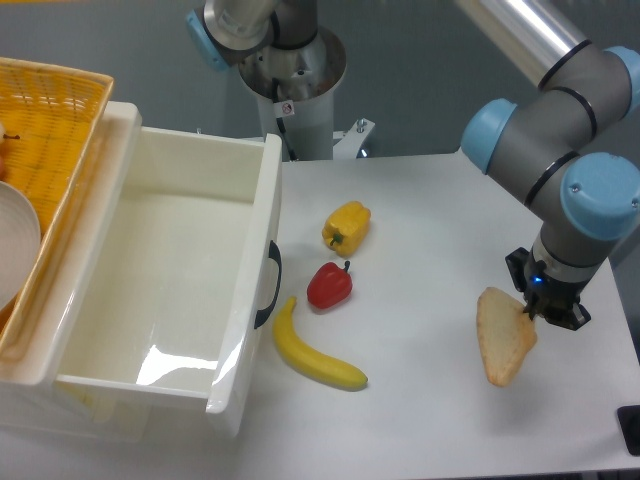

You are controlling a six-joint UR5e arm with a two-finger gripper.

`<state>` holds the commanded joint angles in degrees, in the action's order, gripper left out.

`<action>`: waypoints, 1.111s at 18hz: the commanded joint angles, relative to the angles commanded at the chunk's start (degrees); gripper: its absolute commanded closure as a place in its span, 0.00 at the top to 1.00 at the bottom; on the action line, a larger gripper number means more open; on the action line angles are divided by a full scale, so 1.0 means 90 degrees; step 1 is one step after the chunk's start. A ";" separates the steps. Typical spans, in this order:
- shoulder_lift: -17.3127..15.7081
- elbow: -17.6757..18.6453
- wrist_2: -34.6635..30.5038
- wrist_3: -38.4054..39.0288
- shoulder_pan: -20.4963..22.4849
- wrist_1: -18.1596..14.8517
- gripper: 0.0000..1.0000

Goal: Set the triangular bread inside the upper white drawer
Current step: 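Hold the triangular bread slice in the gripper and begin lifting, then carry the held bread slice over the peppers toward the open drawer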

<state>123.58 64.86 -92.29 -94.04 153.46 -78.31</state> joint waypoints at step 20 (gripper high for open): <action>-0.2079 0.0752 0.1746 0.2020 -0.0401 -0.0938 0.00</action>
<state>104.86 71.63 -76.57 -75.86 149.85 -86.75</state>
